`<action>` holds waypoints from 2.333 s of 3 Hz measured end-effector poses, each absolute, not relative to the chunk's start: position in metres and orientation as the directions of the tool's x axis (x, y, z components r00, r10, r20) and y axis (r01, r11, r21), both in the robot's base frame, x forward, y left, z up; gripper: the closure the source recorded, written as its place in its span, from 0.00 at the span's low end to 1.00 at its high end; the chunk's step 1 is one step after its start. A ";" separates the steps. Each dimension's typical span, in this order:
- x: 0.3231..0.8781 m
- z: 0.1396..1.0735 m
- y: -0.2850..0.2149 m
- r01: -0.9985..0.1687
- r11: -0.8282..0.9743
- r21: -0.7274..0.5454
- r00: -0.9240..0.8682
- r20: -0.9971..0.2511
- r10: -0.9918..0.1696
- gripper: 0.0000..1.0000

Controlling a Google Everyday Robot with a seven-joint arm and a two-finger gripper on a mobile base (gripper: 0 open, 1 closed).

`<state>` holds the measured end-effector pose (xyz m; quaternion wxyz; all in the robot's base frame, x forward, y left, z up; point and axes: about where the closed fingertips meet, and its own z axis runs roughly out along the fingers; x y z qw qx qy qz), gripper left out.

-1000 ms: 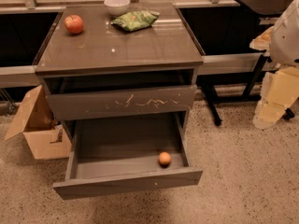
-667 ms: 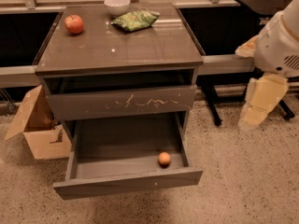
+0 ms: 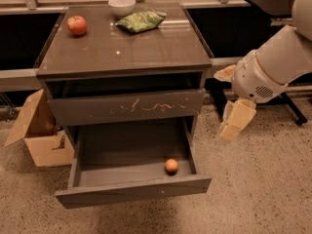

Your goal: Pick orange from middle drawer and place on counter

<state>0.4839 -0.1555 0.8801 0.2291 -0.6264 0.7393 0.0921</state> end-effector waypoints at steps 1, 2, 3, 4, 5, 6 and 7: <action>0.484 0.879 -0.155 -0.969 0.197 -0.150 -0.109 -0.456 -0.883 0.00; 0.489 0.839 -0.142 -0.976 0.167 -0.141 -0.083 -0.469 -0.879 0.00; 0.494 0.780 -0.125 -0.984 0.128 -0.120 -0.047 -0.524 -0.851 0.00; 0.503 0.712 -0.110 -0.992 0.077 -0.096 0.001 -0.632 -0.775 0.00; 0.508 0.652 -0.104 -0.997 0.012 -0.070 0.041 -0.712 -0.701 0.00; 0.510 0.648 -0.103 -0.998 0.008 -0.068 0.043 -0.710 -0.703 0.00; 0.534 0.622 -0.107 -0.996 -0.016 -0.087 0.073 -0.693 -0.717 0.00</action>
Offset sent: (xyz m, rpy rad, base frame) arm 0.0176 0.0360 -0.1270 0.0511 0.0200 0.0974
